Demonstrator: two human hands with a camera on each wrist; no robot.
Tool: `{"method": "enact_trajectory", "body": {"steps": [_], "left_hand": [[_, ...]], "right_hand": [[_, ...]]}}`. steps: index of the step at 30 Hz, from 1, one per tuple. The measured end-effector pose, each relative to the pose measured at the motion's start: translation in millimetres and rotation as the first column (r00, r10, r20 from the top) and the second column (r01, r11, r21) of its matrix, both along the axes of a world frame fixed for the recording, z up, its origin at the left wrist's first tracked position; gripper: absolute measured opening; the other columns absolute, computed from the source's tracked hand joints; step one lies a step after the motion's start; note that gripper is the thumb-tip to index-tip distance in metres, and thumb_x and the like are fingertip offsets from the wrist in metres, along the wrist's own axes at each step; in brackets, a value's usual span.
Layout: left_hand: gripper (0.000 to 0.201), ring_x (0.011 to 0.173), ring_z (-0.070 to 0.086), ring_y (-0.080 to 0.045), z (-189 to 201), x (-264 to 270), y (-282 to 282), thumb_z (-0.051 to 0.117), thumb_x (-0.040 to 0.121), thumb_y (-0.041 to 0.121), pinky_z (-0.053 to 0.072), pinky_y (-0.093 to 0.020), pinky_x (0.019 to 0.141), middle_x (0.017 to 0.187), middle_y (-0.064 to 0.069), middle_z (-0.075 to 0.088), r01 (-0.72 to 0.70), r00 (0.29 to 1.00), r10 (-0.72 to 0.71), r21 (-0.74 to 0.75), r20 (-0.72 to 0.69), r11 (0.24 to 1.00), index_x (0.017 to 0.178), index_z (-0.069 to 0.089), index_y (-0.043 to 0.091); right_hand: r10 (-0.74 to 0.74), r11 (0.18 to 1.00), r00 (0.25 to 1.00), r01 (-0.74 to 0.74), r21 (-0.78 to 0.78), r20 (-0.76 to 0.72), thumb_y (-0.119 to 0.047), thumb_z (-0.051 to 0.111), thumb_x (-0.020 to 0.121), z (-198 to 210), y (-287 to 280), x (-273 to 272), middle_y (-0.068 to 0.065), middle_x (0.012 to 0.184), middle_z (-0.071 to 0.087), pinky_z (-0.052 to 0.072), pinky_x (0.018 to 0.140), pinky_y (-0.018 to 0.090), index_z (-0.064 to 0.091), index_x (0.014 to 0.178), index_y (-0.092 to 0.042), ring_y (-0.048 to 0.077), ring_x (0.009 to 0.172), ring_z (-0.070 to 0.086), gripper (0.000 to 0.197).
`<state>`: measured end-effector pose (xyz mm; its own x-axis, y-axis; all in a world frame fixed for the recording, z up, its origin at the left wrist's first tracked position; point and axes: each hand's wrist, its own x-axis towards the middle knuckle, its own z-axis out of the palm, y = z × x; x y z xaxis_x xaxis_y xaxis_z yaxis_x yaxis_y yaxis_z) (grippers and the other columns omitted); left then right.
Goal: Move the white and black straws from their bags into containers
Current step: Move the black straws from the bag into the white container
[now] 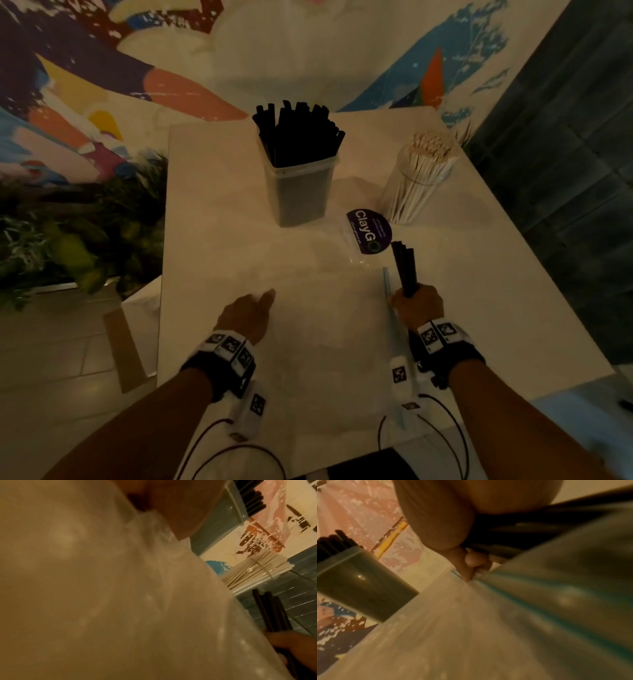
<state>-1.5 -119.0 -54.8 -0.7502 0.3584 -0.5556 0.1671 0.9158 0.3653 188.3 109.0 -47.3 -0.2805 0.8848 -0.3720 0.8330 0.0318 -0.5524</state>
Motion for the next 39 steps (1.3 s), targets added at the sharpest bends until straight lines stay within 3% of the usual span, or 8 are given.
{"method": "enact_trajectory", "body": {"steps": [7, 11, 16, 22, 25, 29, 36, 39], "left_hand": [[0.105, 0.090, 0.060, -0.024, 51.5, -25.4, -12.2, 0.027, 0.043, 0.101, 0.046, -0.034, 0.086, 0.105, -0.002, 0.064, 0.088, 0.995, -0.093, -0.124, -0.040, 0.988, 0.100, 0.063, 0.020], [0.087, 0.109, 0.054, -0.021, 115.4, -67.9, 11.0, 0.063, 0.052, 0.074, 0.044, -0.037, 0.095, 0.120, -0.002, 0.056, 0.038, 0.960, 0.065, 0.361, -0.271, 0.932, 0.120, 0.051, 0.022], [0.100, 0.129, 0.038, -0.025, 146.7, -114.8, 80.2, 0.080, 0.062, 0.046, 0.036, -0.044, 0.105, 0.144, -0.008, 0.036, 0.092, 0.956, 0.096, 0.594, -0.277, 0.799, 0.142, 0.029, 0.015], [0.099, 0.122, 0.031, -0.005, 139.2, -115.6, 133.8, 0.080, 0.070, 0.009, 0.029, -0.014, 0.104, 0.143, -0.001, 0.029, 0.111, 0.983, 0.031, 0.719, -0.181, 0.687, 0.143, 0.014, 0.004], [0.089, 0.108, 0.043, 0.001, 126.8, -114.8, 144.0, 0.085, 0.065, 0.015, 0.038, -0.007, 0.088, 0.130, 0.005, 0.046, 0.025, 0.977, 0.159, 0.819, -0.141, 0.574, 0.137, 0.032, 0.014], [0.112, 0.125, 0.045, -0.011, 101.7, -117.5, 148.7, 0.078, 0.048, 0.069, 0.042, -0.038, 0.103, 0.138, -0.002, 0.042, 0.008, 0.977, 0.169, 0.820, -0.128, 0.572, 0.138, 0.031, 0.022], [0.121, 0.128, 0.041, -0.014, 93.1, -122.9, 153.0, 0.081, 0.045, 0.065, 0.040, -0.045, 0.104, 0.143, 0.004, 0.036, -0.013, 0.988, 0.137, 0.848, -0.071, 0.531, 0.142, 0.020, 0.026], [0.122, 0.123, 0.046, -0.015, 92.1, -122.8, 153.8, 0.084, 0.042, 0.056, 0.045, -0.047, 0.098, 0.141, 0.005, 0.037, -0.053, 0.991, 0.134, 0.869, -0.016, 0.492, 0.142, 0.016, 0.031]], "right_hand": [[0.300, 0.919, 0.928, -0.343, 0.192, 0.222, -0.044, 0.057, 0.090, 43.8, 21.4, -19.5, 0.013, 0.098, 0.067, 0.049, 0.070, 0.034, 0.062, 0.108, -0.014, 0.033, 0.087, 0.063, 0.036], [0.276, 0.939, 0.931, -0.208, 0.275, -0.240, -0.035, 0.071, 0.082, 110.7, 41.7, -57.1, 0.015, 0.072, 0.068, 0.047, 0.061, 0.041, 0.070, 0.085, -0.005, 0.031, 0.068, 0.063, 0.030], [0.295, 0.952, 0.382, -0.195, 0.236, -0.876, -0.014, 0.067, 0.086, 206.2, 47.4, -137.6, -0.005, 0.058, 0.065, 0.053, 0.061, 0.028, 0.064, 0.068, -0.016, 0.012, 0.058, 0.060, 0.019], [0.300, 0.888, -0.126, -0.324, 0.325, -0.946, -0.004, 0.059, 0.087, 247.6, 48.1, -227.5, 0.001, 0.061, 0.063, 0.049, 0.064, 0.034, 0.064, 0.071, -0.016, 0.019, 0.059, 0.058, 0.020], [0.315, 0.872, -0.093, -0.363, 0.327, -0.944, -0.003, 0.060, 0.087, 237.3, 44.4, -254.8, 0.004, 0.060, 0.062, 0.049, 0.063, 0.033, 0.062, 0.070, -0.012, 0.020, 0.057, 0.056, 0.020], [0.348, 0.851, 0.111, -0.455, 0.264, -0.931, -0.001, 0.069, 0.082, 199.7, 38.3, -272.3, -0.001, 0.057, 0.063, 0.049, 0.062, 0.028, 0.064, 0.066, -0.012, 0.016, 0.056, 0.057, 0.020], [0.377, 0.784, 0.144, -0.575, 0.233, -0.915, -0.004, 0.069, 0.084, 194.1, 41.9, -270.1, 0.004, 0.058, 0.063, 0.052, 0.061, 0.032, 0.063, 0.065, -0.009, 0.021, 0.056, 0.057, 0.020], [0.569, 0.768, 0.395, -0.569, 0.295, -0.721, -0.030, 0.074, 0.080, 176.2, 46.1, -274.4, 0.008, 0.066, 0.069, 0.057, 0.069, 0.040, 0.066, 0.065, -0.009, 0.023, 0.062, 0.065, 0.027]]}}
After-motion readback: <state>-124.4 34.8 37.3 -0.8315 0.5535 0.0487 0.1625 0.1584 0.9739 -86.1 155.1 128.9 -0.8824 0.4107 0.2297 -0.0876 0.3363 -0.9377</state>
